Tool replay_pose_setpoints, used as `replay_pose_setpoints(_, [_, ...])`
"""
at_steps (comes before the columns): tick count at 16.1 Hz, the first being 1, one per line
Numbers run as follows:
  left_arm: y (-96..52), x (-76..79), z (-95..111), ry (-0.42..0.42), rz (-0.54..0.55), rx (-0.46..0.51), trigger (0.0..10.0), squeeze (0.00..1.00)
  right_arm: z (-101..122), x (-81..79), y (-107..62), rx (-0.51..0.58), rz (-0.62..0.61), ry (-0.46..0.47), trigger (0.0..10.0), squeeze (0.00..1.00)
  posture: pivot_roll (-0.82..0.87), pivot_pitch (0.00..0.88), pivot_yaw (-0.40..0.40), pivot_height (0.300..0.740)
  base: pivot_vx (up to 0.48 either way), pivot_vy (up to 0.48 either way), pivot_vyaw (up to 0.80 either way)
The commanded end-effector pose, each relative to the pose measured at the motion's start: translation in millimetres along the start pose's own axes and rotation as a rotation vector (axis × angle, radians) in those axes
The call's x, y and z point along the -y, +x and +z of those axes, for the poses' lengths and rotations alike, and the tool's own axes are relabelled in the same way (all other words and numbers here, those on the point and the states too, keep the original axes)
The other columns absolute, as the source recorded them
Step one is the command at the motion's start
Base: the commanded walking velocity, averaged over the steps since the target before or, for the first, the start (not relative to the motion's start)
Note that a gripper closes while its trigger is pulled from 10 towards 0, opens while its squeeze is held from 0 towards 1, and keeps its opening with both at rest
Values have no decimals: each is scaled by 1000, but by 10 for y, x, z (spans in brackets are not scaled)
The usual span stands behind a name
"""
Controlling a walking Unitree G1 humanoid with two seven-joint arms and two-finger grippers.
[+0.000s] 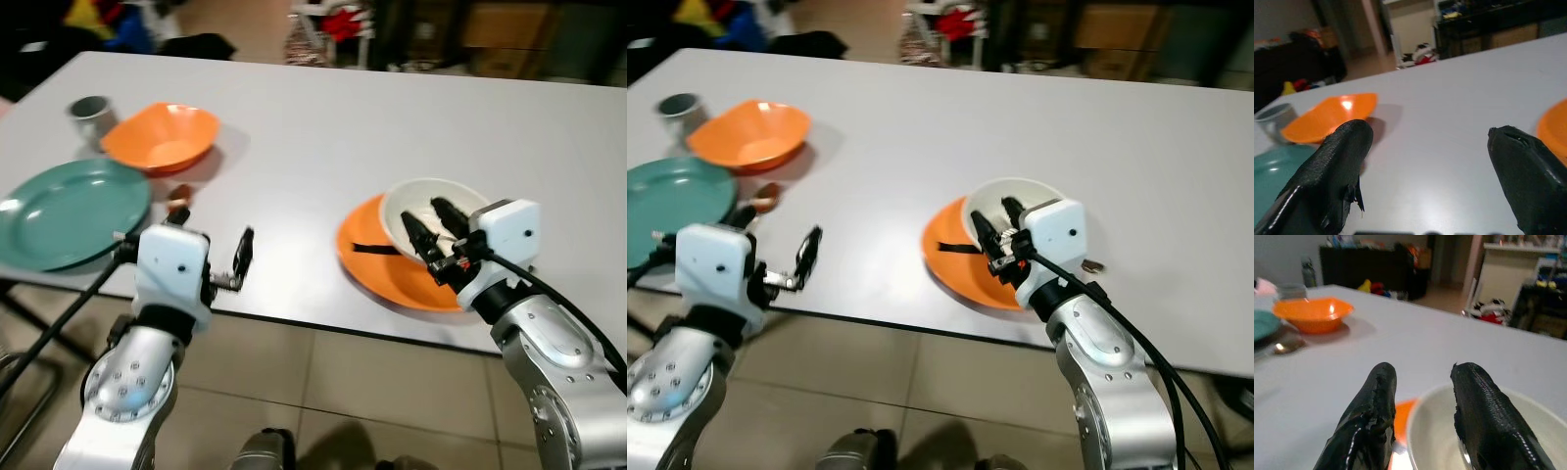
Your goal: Setting the table
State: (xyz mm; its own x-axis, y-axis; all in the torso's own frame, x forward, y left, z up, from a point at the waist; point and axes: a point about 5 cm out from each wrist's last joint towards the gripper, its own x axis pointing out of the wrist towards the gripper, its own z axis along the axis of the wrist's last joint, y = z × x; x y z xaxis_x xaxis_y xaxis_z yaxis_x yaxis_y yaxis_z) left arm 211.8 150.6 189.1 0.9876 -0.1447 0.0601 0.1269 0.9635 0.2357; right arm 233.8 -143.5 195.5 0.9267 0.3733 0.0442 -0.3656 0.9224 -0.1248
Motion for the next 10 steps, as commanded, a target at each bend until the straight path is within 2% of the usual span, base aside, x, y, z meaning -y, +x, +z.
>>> replay_pose_setpoints(1, [13,-30,-7,-1,13,2,10000,0,-8,-9,-29,6,-18,34,10000,0,-9,66,71,740,0,0,800])
replay_pose_setpoints(6, [-19,-5,-75,-30,26,-21,10000,0,-35,-13,-48,12,-41,37,10000,0,-13,67,69,740,0,0,800])
replay_pose_setpoints(10, [-98,7,-101,-9,30,-41,10000,0,-38,-22,16,13,-26,44,10000,0,-1,66,54,740,0,0,800])
